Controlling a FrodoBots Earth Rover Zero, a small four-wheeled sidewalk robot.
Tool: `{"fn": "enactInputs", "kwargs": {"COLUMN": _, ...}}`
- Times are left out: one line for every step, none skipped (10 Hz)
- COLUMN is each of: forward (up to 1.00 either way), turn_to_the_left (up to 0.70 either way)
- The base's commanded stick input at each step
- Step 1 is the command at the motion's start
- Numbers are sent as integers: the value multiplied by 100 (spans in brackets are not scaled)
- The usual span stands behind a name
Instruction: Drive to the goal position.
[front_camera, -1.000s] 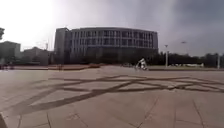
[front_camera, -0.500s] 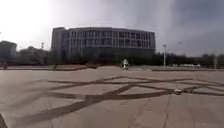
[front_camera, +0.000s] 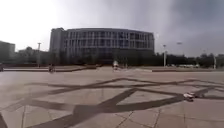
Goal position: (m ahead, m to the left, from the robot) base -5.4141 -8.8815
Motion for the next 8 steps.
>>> {"fn": "enactInputs", "kwargs": {"forward": 100, "turn_to_the_left": 0}}
{"fn": "enactInputs", "kwargs": {"forward": 100, "turn_to_the_left": 0}}
{"fn": "enactInputs", "kwargs": {"forward": 100, "turn_to_the_left": 0}}
{"fn": "enactInputs", "kwargs": {"forward": 100, "turn_to_the_left": 0}}
{"fn": "enactInputs", "kwargs": {"forward": 100, "turn_to_the_left": 0}}
{"fn": "enactInputs", "kwargs": {"forward": 100, "turn_to_the_left": 0}}
{"fn": "enactInputs", "kwargs": {"forward": 100, "turn_to_the_left": 0}}
{"fn": "enactInputs", "kwargs": {"forward": 100, "turn_to_the_left": 0}}
